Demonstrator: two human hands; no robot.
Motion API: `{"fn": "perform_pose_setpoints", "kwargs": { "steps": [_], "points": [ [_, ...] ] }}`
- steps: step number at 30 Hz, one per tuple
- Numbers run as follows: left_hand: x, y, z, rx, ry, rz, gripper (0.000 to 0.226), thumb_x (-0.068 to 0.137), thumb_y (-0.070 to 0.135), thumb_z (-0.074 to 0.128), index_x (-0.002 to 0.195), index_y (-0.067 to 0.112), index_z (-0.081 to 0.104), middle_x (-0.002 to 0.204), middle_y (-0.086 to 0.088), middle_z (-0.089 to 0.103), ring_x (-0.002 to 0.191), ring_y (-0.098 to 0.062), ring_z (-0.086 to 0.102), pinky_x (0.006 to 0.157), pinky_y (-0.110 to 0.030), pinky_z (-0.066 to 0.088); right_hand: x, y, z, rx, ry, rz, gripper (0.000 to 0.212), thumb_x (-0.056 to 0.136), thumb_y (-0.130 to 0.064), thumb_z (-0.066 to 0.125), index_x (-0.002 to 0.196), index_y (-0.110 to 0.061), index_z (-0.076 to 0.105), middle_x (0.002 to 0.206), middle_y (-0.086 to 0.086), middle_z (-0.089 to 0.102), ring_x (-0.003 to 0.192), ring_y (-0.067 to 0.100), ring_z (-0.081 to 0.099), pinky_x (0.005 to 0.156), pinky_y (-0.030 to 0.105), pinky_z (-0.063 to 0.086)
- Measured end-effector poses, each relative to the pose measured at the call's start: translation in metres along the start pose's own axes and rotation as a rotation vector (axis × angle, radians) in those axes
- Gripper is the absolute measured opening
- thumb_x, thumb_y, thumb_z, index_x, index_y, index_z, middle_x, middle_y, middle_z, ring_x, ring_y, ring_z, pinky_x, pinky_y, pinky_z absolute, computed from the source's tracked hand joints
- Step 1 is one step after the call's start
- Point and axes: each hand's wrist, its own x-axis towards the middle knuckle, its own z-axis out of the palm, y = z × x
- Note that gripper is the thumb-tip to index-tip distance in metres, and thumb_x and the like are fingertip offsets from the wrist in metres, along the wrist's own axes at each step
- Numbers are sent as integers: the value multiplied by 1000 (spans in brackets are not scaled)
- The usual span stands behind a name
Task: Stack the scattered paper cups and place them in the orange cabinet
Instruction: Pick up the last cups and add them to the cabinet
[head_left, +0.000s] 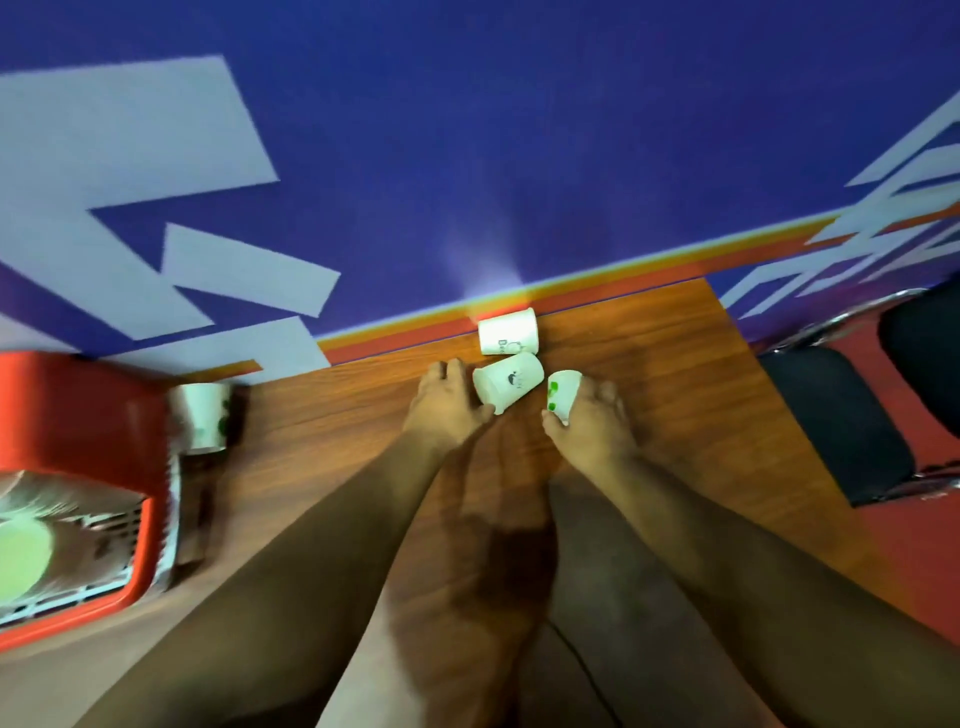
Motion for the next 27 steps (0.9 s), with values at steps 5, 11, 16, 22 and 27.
{"fn": "perform_pose_setpoints", "kwargs": {
  "steps": [5,11,16,22,27],
  "points": [
    [35,2,37,36,-25,-36,71,83,43,74,138,11,42,136,-15,51,131,-36,46,108,-48,42,24,15,27,143,-80,151,69,89,-47,59,135,-4,33,134,21,48,120,37,53,92,42,47],
    [11,3,44,-178,54,-41,60,80,30,77,125,11,43,130,-11,52,122,-28,52,98,-36,45,13,23,26,316,-71,145,64,79,-36,70,125,-9,35,121,18,57,106,34,60,80,39,52],
    [-49,-16,13,-460,162,-86,52,68,41,77,103,33,39,121,-2,56,111,-17,61,95,-48,54,-14,8,1,396,-130,36,61,74,-32,73,119,-17,35,115,8,57,100,26,59,72,30,46],
    [-126,-46,-55,-485,372,-134,57,65,55,71,109,31,45,113,8,49,113,-21,56,97,-48,52,-57,-51,-24,460,-182,-224,65,68,-36,72,125,-24,45,124,3,51,118,22,51,95,39,48],
    [-201,-87,-113,-482,598,-126,59,69,57,72,121,41,47,124,1,51,117,-20,56,99,-50,51,-101,-127,-24,498,-201,-358,76,73,-22,81,135,-13,37,130,10,51,119,26,52,85,27,43]
  ]
}}
